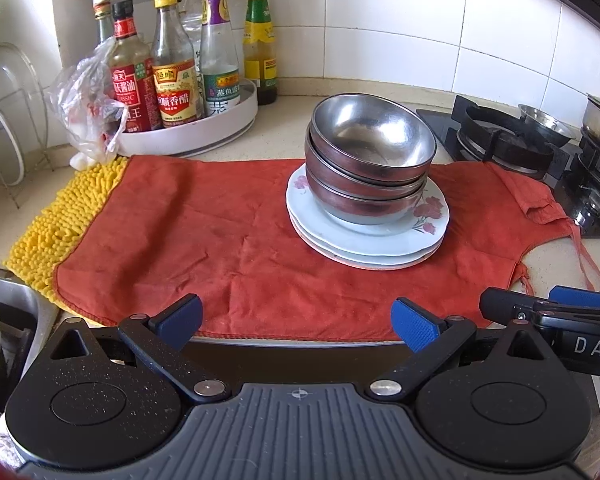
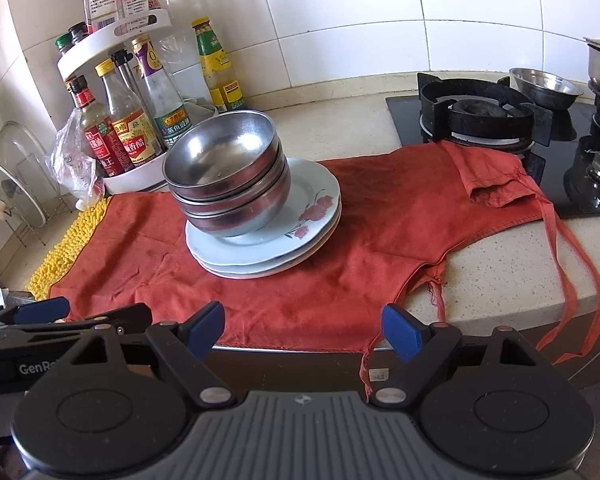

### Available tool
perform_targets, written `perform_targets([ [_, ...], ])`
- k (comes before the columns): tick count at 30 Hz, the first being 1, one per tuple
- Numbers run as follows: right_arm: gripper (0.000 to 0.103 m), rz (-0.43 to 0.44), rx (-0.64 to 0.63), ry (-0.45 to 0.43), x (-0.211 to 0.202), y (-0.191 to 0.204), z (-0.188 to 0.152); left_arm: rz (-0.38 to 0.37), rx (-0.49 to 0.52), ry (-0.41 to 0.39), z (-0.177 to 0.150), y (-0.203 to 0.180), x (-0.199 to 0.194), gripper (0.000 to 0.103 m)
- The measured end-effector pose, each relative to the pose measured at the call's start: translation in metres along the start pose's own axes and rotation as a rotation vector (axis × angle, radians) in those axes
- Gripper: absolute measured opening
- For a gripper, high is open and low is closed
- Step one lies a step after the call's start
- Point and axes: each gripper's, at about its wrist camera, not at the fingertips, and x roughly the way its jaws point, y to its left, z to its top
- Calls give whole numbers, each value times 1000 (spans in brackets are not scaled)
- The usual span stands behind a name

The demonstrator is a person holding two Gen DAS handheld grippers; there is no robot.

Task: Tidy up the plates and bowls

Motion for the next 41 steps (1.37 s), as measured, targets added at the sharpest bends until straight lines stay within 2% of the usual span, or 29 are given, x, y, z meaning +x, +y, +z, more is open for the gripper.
perform_targets([
  [7, 86, 4, 0, -6, -2, 0, 1, -22, -18, 11, 0, 4, 0, 102],
  [28, 86, 23, 9, -8, -1, 4, 0, -8, -12, -9, 0, 7, -4, 101],
  [32, 86, 34, 15, -15, -2, 4, 1, -10, -17, -23, 0, 9, -6, 103],
  [37, 86, 40, 15, -26, -3, 8, 3, 25, 10, -103, -1, 8, -14, 103],
  [41, 86, 46, 12, -28, -3, 10, 4, 26, 19, -121, 0, 12, -15, 103],
])
